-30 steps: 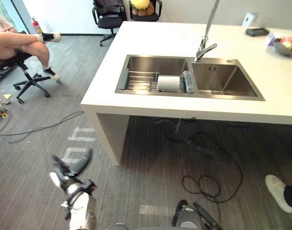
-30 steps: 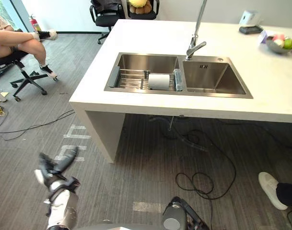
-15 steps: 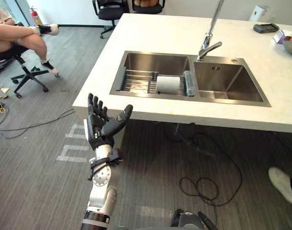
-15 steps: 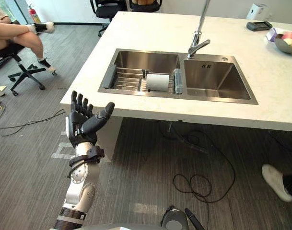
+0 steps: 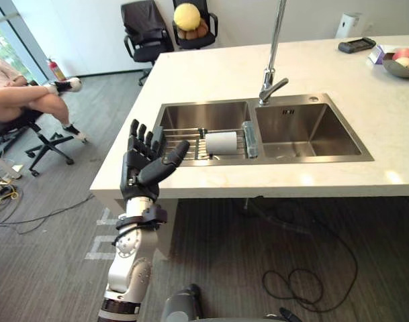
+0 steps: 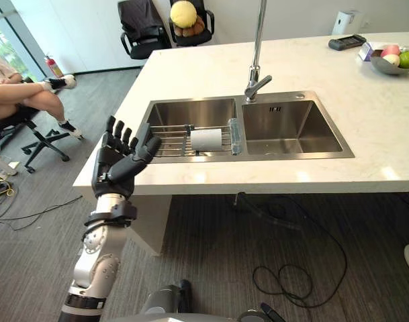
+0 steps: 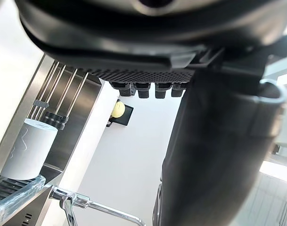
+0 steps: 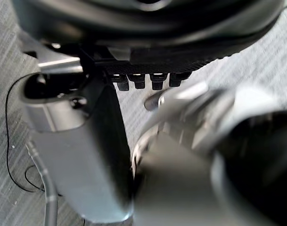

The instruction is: Walk over to the sink, pick up the cup, carry it to the dishwasher, place the cup inside the dishwasher, then close the dishwasher door

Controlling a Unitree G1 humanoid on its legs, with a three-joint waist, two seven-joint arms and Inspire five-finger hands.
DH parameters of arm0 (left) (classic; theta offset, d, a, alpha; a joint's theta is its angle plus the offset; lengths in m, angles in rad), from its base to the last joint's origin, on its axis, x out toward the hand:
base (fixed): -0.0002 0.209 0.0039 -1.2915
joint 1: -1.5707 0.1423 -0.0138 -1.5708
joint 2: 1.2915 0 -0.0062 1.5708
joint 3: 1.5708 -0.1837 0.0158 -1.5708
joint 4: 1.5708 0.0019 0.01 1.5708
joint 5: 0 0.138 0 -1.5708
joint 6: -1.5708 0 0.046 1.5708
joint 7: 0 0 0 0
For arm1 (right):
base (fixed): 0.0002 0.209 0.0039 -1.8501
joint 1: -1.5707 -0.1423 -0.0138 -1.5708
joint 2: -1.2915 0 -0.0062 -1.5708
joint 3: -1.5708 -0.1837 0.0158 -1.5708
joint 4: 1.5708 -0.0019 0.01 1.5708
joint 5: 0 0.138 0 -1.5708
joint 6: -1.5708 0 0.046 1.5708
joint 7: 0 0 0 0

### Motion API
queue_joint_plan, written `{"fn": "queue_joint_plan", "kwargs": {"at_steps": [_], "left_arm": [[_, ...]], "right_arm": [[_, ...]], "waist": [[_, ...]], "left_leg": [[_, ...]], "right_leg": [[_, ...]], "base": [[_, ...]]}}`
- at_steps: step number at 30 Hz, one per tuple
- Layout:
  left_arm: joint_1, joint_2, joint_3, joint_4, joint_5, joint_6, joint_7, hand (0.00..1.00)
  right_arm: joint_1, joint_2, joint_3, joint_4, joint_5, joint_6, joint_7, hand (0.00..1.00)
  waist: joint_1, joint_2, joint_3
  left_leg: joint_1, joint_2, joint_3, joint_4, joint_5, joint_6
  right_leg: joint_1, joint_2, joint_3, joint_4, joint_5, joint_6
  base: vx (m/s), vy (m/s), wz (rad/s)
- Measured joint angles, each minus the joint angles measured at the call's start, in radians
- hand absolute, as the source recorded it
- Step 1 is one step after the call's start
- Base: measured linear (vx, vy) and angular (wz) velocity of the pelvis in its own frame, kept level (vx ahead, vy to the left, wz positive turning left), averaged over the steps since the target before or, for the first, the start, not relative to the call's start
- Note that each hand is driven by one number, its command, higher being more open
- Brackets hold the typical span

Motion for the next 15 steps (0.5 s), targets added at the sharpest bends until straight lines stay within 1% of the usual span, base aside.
{"fn": "queue_joint_plan", "kwargs": {"at_steps": [1,2,3,4,5,6,7,10,13,15], "left_arm": [[0.0,0.003,0.003,0.0,-0.012,0.003,-0.001,1.0],[0.003,0.004,0.003,0.001,-0.016,0.004,-0.01,1.0],[0.007,0.004,0.003,0.001,-0.016,0.004,-0.012,1.0],[0.007,0.01,0.005,0.005,-0.015,0.005,-0.017,1.0],[0.005,0.02,-0.004,0.007,-0.01,0.006,-0.016,1.0],[0.0,0.032,-0.015,0.019,-0.008,0.009,-0.015,1.0],[-0.013,0.05,-0.034,0.06,-0.008,0.012,-0.014,1.0],[-0.023,0.053,-0.075,0.118,0.012,0.017,-0.014,1.0],[-0.034,0.053,-0.119,0.118,0.054,0.022,-0.016,1.0],[-0.052,0.054,-0.128,0.113,0.068,0.031,-0.016,1.0]], "right_arm": [[0.002,0.0,0.001,0.001,0.004,-0.006,0.001,1.0],[0.007,-0.007,0.017,0.005,0.005,-0.012,0.002,1.0],[0.008,-0.015,0.022,0.003,0.004,-0.012,0.002,1.0],[0.008,-0.017,0.025,0.004,-0.003,-0.014,-0.005,1.0],[0.012,-0.009,0.033,0.004,-0.003,-0.016,-0.012,1.0],[0.014,-0.006,0.032,0.004,-0.002,-0.013,-0.017,1.0],[0.017,-0.001,0.026,0.004,-0.002,-0.011,-0.018,1.0],[0.027,0.007,-0.002,0.003,-0.016,-0.01,-0.008,1.0],[0.033,0.016,-0.038,0.004,-0.044,-0.012,0.013,1.0],[0.035,0.017,-0.04,0.004,-0.04,-0.013,0.024,1.0]], "waist": [[-0.003,-0.002,-0.005],[0.003,-0.002,-0.009],[0.008,0.011,-0.019],[0.003,0.004,-0.025],[0.0,-0.009,-0.039],[-0.006,-0.017,-0.045],[-0.027,-0.022,-0.048],[-0.05,-0.022,-0.048],[-0.053,-0.021,-0.049],[-0.054,-0.021,-0.049]], "left_leg": [[0.026,-0.021,-0.002,-0.071,0.005,-0.002],[0.057,-0.031,0.013,-0.065,-0.09,0.038],[0.084,-0.03,0.019,-0.102,-0.106,0.036],[0.12,-0.044,0.025,-0.167,-0.102,0.05],[0.141,-0.063,0.031,-0.226,-0.081,0.055],[0.153,-0.074,0.029,-0.26,-0.067,0.054],[0.168,-0.088,0.011,-0.296,-0.052,0.053],[0.202,-0.092,-0.007,-0.355,-0.027,0.042],[0.203,-0.082,-0.021,-0.355,-0.025,0.033],[0.202,-0.075,-0.033,-0.356,-0.022,0.028]], "right_leg": [[-0.007,-0.016,0.001,-0.007,0.001,0.001],[-0.011,-0.028,0.004,-0.01,0.008,0.021],[-0.01,-0.024,0.01,-0.01,0.004,0.032],[-0.007,-0.029,0.014,-0.01,0.003,0.036],[-0.008,-0.041,0.012,-0.024,0.009,0.045],[0.0,-0.045,0.006,-0.037,0.014,0.046],[0.018,-0.049,-0.019,-0.057,0.018,0.054],[0.05,-0.039,-0.048,-0.08,0.018,0.059],[0.063,-0.027,-0.065,-0.088,0.013,0.052],[0.067,-0.02,-0.072,-0.089,0.008,0.049]], "base": [[0.19,0.129,-0.01],[0.22,0.149,-0.07],[0.19,0.111,-0.18],[0.18,0.072,-0.14],[0.16,0.05,-0.01],[0.16,0.035,0.21],[0.12,0.003,0.3],[0.08,-0.048,0.24],[0.03,-0.083,0.14],[-0.01,-0.061,0.1]]}}
